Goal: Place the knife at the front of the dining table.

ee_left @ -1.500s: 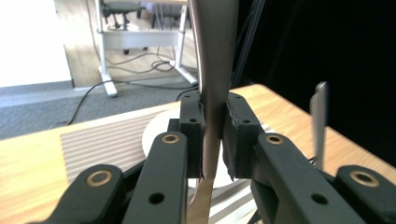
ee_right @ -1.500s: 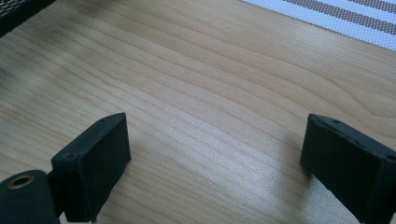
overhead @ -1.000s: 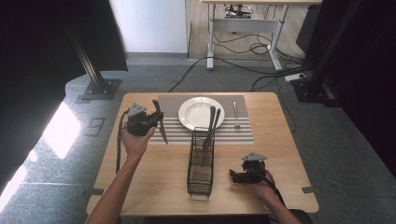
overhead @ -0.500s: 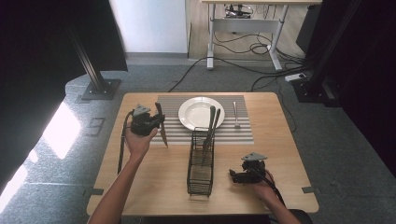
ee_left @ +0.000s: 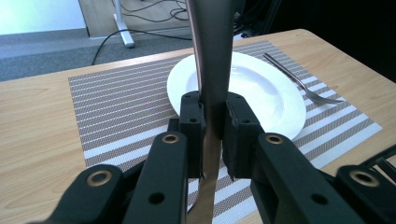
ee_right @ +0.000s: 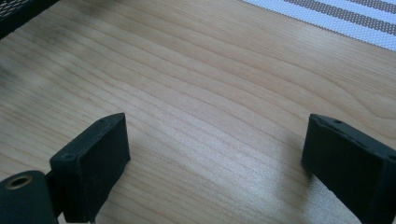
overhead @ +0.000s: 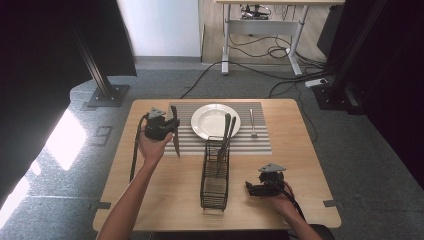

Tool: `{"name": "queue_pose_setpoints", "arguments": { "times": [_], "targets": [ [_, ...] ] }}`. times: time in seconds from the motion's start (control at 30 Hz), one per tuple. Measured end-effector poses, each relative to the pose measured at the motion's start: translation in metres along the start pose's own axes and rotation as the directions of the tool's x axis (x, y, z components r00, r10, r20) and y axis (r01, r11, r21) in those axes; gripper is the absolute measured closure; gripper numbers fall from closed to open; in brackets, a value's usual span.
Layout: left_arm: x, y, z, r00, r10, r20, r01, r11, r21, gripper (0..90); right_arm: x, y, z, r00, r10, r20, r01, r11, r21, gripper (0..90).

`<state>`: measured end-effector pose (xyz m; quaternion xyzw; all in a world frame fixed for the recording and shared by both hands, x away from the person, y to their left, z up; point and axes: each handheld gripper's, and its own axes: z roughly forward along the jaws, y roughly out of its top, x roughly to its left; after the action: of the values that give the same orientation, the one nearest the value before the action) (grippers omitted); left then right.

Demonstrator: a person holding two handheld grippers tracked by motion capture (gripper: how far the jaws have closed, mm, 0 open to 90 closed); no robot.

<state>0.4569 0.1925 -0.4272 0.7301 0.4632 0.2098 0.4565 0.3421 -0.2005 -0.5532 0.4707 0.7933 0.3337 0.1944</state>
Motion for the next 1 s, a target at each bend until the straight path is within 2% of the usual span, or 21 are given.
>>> {"name": "queue_pose_setpoints", "arguments": {
  "times": [0.13,0.3,0.5,0.83,1.0],
  "targets": [
    [0.002,0.002,0.006,0.9999,-0.015,0.002,0.015,0.9999,0.001,79.4,0.0,0.0,0.0,1.0,-0.001,-0.001,0.001,1.0,-0.001,7.3],
    [0.01,0.002,0.013,0.9983,-0.058,-0.001,0.058,0.9983,-0.004,79.4,0.0,0.0,0.0,1.0,-0.001,-0.003,0.001,1.0,-0.002,7.2],
    [0.014,0.002,0.02,0.9978,-0.065,-0.015,0.065,0.9979,0.0,79.7,0.0,0.0,0.001,1.0,-0.002,-0.004,0.002,1.0,-0.003,6.9],
    [0.016,0.002,0.034,0.9926,-0.1,-0.068,0.102,0.9944,0.027,80.2,0.0,0.001,0.001,1.0,-0.003,-0.005,0.003,1.0,-0.002,7.1],
    [0.017,0.005,0.04,0.9897,-0.106,-0.097,0.11,0.9929,0.045,80.4,0.0,0.001,0.001,1.0,-0.004,-0.005,0.004,1.0,-0.002,7.1]
  ]
}}
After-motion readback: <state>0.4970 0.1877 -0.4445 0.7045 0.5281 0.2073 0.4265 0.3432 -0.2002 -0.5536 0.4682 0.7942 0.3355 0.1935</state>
